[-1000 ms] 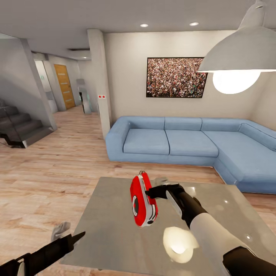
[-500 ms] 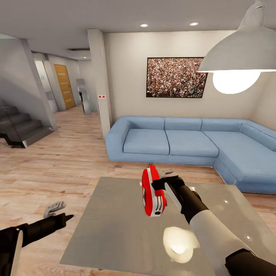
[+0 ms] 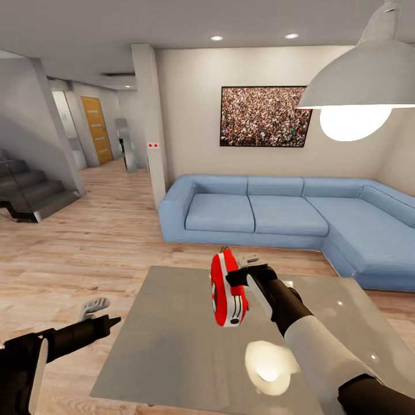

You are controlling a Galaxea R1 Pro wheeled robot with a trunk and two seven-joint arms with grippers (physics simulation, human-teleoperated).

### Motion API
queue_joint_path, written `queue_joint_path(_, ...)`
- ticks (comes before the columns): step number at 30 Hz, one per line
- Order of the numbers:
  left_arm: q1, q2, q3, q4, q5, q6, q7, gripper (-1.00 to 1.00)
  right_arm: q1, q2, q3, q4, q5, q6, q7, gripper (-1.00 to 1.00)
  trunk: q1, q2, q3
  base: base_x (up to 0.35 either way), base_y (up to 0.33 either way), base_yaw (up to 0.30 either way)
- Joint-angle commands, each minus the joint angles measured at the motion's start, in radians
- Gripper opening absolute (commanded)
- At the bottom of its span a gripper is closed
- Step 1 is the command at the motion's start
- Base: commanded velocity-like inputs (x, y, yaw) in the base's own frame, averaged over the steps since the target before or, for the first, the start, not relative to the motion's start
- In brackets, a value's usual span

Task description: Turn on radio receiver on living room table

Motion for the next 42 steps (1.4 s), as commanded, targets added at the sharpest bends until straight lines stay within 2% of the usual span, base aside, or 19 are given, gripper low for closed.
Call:
queue_joint_path(1, 0.000, -0.001, -0.036, 0.001, 0.000, 0.000, -0.001, -1.00, 0.000, 0.000, 0.000, 0.000, -0.006, 0.000, 0.010, -1.00, 0.000, 0.000, 0.000, 0.000, 0.000, 0.000)
queue_joint_path(3, 0.000, -0.004, -0.097, 0.002, 0.001, 0.000, -0.003, -1.00, 0.000, 0.001, 0.001, 0.002, -0.015, 0.000, 0.065, -1.00, 0.000, 0.000, 0.000, 0.000, 0.000, 0.000)
queue_joint_path(4, 0.000, -0.006, -0.123, 0.003, 0.002, 0.000, -0.004, -1.00, 0.000, 0.001, 0.002, 0.004, -0.018, 0.000, 0.117, -1.00, 0.000, 0.000, 0.000, 0.000, 0.000, 0.000)
queue_joint_path(7, 0.000, -0.010, -0.143, 0.004, 0.011, 0.001, -0.006, -1.00, 0.000, 0.001, 0.002, 0.006, -0.018, -0.001, 0.185, -1.00, 0.000, 0.000, 0.000, 0.000, 0.000, 0.000)
queue_joint_path(9, 0.000, -0.009, -0.148, 0.003, 0.045, 0.001, -0.007, -1.00, 0.000, 0.000, 0.002, 0.007, -0.016, -0.001, 0.205, -1.00, 0.000, 0.000, 0.000, 0.000, 0.000, 0.000)
queue_joint_path(13, 0.000, -0.001, -0.152, 0.004, 0.157, -0.001, -0.007, -1.00, 0.000, -0.001, 0.007, 0.010, -0.012, -0.008, 0.215, -1.00, 0.000, 0.000, 0.000, 0.000, 0.000, 0.000)
queue_joint_path(16, 0.000, 0.003, -0.154, 0.003, 0.199, -0.002, -0.009, -1.00, 0.000, -0.001, 0.004, 0.013, -0.015, -0.009, 0.217, -1.00, 0.000, 0.000, 0.000, 0.000, 0.000, 0.000)
queue_joint_path(19, 0.000, 0.004, -0.156, 0.003, 0.210, -0.002, -0.035, -1.00, 0.000, -0.001, 0.001, 0.014, -0.015, -0.008, 0.222, -1.00, 0.000, 0.000, 0.000, 0.000, 0.000, 0.000)
queue_joint_path(23, 0.000, 0.004, -0.159, 0.002, 0.214, -0.004, -0.136, -1.00, 0.000, -0.001, 0.001, 0.016, -0.016, -0.007, 0.226, -1.00, 0.000, 0.000, 0.000, 0.000, 0.000, 0.000)
queue_joint_path(26, 0.000, 0.003, -0.159, 0.003, 0.213, -0.006, -0.170, -1.00, 0.000, -0.001, 0.002, 0.018, -0.016, -0.007, 0.228, -1.00, 0.000, 0.000, 0.000, 0.000, 0.000, 0.000)
queue_joint_path(37, 0.000, 0.005, -0.151, 0.002, 0.211, -0.004, -0.183, -1.00, 0.000, -0.007, 0.003, 0.047, -0.015, -0.008, 0.232, -1.00, 0.000, 0.000, 0.000, 0.000, 0.000, 0.000)
queue_joint_path(42, -0.001, 0.005, -0.124, 0.001, 0.211, -0.004, -0.182, -1.00, 0.000, -0.022, 0.002, 0.068, -0.014, -0.010, 0.232, -1.00, 0.000, 0.000, 0.000, 0.000, 0.000, 0.000)
